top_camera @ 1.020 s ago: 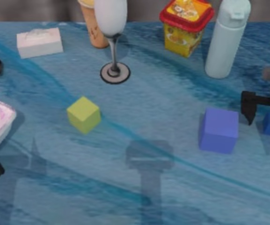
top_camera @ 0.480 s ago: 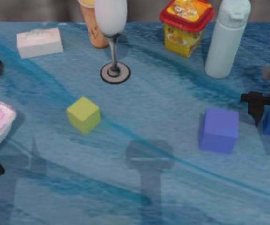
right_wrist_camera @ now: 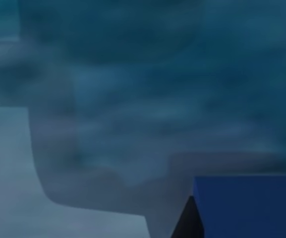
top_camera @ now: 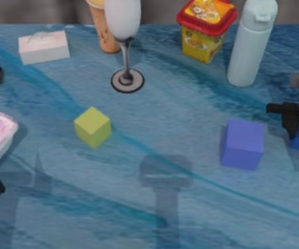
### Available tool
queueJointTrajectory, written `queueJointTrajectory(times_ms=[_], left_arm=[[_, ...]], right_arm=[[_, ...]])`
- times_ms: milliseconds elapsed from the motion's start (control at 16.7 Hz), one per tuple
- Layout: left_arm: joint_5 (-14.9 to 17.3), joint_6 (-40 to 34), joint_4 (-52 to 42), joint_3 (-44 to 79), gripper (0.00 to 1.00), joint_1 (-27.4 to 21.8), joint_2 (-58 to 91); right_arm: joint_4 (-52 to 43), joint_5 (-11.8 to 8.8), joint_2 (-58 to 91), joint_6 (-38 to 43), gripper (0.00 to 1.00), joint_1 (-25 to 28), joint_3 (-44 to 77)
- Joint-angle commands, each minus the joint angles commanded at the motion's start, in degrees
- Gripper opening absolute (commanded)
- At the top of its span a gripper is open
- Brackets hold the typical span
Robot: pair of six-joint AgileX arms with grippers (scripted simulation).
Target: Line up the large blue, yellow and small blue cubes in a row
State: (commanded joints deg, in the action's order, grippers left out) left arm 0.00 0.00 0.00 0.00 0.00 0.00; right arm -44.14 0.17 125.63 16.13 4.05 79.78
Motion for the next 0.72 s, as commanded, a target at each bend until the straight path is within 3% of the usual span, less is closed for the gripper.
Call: queueJointTrajectory(times_ms=[360,720], left_arm=[[0.0,0.0,0.0,0.0,1.0,0.0,0.0],[0.0,0.0,0.0,0.0,1.0,0.0,0.0]], right_arm=[[-1.93,0.57,-2.57,-0.3,0.0,-0.06,1.57],[-13.78,0.52,-7.27,-0.35,0.0,0.28,8.06]])
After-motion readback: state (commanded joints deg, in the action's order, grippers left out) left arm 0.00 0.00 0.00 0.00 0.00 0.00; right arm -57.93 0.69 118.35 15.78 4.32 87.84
